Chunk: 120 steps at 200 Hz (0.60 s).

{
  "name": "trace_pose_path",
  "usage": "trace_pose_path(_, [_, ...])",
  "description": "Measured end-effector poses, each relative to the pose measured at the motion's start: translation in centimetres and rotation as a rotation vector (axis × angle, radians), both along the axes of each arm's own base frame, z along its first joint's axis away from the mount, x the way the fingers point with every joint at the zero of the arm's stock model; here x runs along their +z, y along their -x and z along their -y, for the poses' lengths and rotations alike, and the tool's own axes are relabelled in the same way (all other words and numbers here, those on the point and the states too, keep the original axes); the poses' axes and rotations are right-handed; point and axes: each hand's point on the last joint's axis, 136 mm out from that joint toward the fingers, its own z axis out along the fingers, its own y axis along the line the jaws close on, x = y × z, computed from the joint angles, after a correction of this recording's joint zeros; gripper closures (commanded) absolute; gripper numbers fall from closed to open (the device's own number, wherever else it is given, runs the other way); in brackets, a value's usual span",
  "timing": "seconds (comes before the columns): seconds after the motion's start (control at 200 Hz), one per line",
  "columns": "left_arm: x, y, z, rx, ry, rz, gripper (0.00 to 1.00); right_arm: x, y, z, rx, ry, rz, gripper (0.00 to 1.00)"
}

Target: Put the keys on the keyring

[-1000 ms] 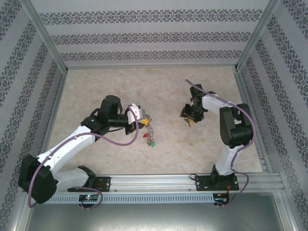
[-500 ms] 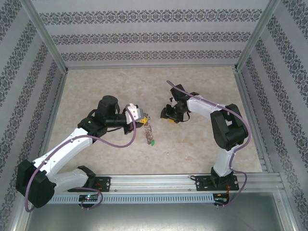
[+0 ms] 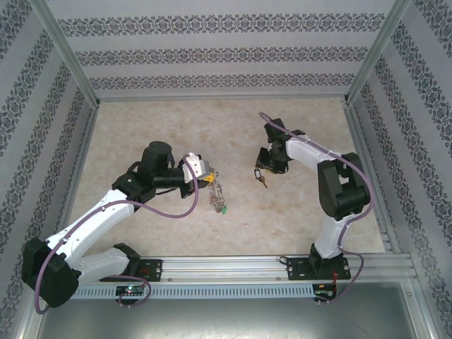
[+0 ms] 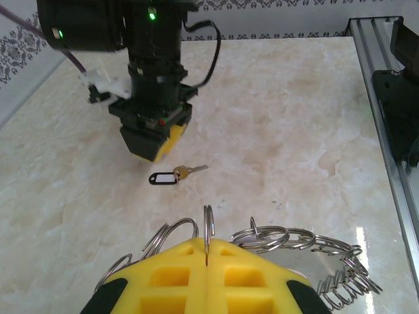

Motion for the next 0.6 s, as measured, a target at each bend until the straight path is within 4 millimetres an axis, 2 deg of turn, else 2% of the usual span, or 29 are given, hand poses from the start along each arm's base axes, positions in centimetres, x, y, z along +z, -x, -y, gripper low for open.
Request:
trace_pose_path(0.065, [0.0,0.0,0.0,0.0,0.0,0.0,1.0,-0.5,0.8,-0.7,-0.003,0.014,-0.021,0.66])
trace_pose_path(0.215, [-0.1,0.1,0.0,0.0,-0.003,-0.004,1.0,-0.6,1.3,-1.9,-0.024,0.027,-0.02,0.67])
trace_pose_path(0.49, [-0.1,0.1,0.0,-0.001,-0.003,-0.004,1.0,-1.2,1.3,-1.9,-0.101,0.044,-0.035,0.68])
trace_pose_path(0.6, [-0.1,0.1,0.0,0.0,-0.003,-0.004,1.0,-1.7,1.5,-1.8,-0.12,0.051,-0.044,0.71])
